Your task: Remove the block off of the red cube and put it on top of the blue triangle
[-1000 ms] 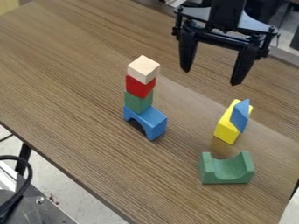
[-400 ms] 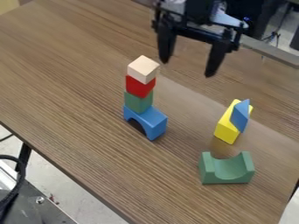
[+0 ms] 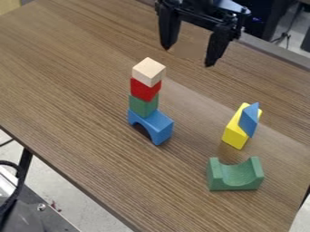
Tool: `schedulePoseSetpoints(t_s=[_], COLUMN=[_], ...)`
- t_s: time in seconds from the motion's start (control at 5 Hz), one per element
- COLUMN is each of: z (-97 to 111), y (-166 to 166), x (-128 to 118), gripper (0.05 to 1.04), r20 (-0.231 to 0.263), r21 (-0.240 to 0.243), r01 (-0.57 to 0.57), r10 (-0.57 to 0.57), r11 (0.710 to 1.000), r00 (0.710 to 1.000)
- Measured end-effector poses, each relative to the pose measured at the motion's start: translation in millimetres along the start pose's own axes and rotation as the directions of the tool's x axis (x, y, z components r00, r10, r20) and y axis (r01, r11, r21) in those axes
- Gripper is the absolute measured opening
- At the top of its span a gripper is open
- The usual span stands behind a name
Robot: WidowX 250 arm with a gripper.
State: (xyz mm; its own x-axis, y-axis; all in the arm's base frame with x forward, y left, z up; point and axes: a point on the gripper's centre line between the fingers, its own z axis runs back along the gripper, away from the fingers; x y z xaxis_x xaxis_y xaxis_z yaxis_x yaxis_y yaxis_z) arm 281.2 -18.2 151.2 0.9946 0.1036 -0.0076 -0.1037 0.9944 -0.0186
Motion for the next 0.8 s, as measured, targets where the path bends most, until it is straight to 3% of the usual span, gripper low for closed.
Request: schedulePoseSetpoints(t_s=[0.2,0.4,0.8], z=[4.7,5.1,5.5], y=[21.8,51.3,63.1], x=[-12.1,-25.6,-38.4], gripper=[0.999,0.999,0.999], r20=[-0.072,-0.118,-0.162], r21=[0.002,-0.031,-0.08], r01=[-0.023,-0.1,-0.121], r10=[0.023,0.096,0.107], r11=[1.0,0.994,0.989], r00=[0.997,0.988,0.981])
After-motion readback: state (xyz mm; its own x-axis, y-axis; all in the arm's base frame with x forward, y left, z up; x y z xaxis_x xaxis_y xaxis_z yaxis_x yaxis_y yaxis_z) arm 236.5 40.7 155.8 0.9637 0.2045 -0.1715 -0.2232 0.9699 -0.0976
